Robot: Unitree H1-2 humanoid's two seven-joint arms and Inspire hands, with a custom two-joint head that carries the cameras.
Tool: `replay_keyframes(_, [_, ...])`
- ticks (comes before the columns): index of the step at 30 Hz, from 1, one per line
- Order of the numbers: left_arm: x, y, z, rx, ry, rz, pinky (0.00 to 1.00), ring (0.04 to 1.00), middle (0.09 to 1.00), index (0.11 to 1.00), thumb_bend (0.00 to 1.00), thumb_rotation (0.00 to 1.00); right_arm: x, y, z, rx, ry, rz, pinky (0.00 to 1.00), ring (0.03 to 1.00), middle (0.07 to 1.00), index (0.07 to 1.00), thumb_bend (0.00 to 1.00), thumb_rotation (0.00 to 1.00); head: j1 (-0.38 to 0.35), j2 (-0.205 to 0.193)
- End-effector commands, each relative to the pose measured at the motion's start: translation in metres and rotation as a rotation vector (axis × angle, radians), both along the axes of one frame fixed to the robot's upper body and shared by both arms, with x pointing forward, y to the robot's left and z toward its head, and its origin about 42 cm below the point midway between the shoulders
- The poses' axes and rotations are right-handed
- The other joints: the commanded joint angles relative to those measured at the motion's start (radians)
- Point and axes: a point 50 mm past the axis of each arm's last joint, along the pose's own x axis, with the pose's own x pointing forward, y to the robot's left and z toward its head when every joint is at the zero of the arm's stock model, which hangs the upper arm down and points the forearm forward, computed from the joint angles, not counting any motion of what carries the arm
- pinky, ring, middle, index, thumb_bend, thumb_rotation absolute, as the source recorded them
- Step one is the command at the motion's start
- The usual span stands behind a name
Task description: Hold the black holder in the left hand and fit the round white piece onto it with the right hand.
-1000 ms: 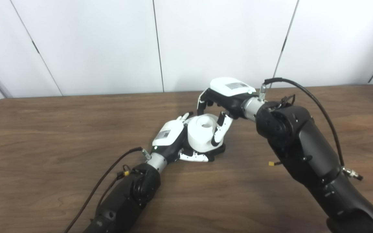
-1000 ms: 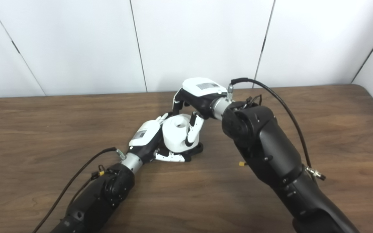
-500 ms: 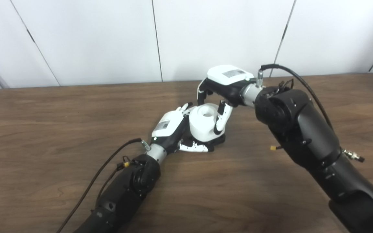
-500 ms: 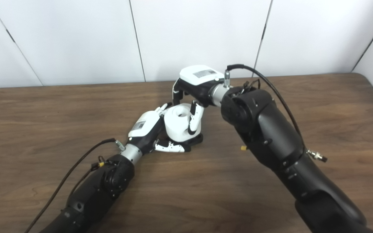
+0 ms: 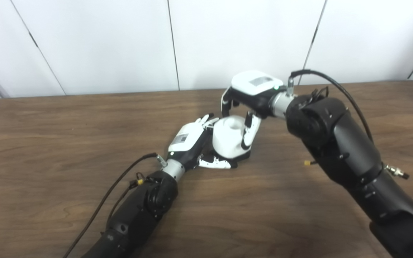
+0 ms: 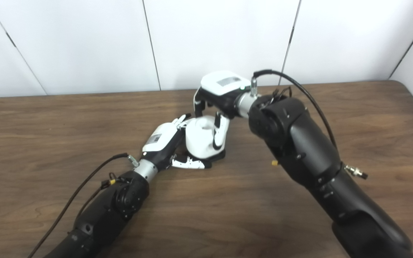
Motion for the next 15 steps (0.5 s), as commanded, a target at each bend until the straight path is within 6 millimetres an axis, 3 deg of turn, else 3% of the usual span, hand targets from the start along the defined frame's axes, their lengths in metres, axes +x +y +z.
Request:
replay_keyframes(1, [-0.036,-0.0038,-0.0528,0.112,0.193,-0.046,1.0,1.0,0.914,0.481,0.52,0.06,-0.0018,-0.0004,0.0171,-0.011,-0.029,0.016,0.64,0.75,0.806,0.759,0.88,0.22,0.002,0.005])
replay_keyframes(4, [-0.0351,-0.004,-0.0523,0.117,0.193,-0.046,1.0,1.0,0.919,0.481,0.52,0.06,-0.0037,-0.002,0.0172,-0.008,-0.023,0.01,0.63,0.764,0.839,0.847,0.93,0.24,0.004,0.006])
replay_keyframes(15, [-0.0339,-0.0044,-0.0524,0.118,0.199,-0.043,1.0,1.0,0.918,0.481,0.52,0.06,-0.0073,-0.0044,0.01,-0.002,-0.024,0.004,0.61,0.751,0.853,0.855,0.93,0.26,0.004,0.008])
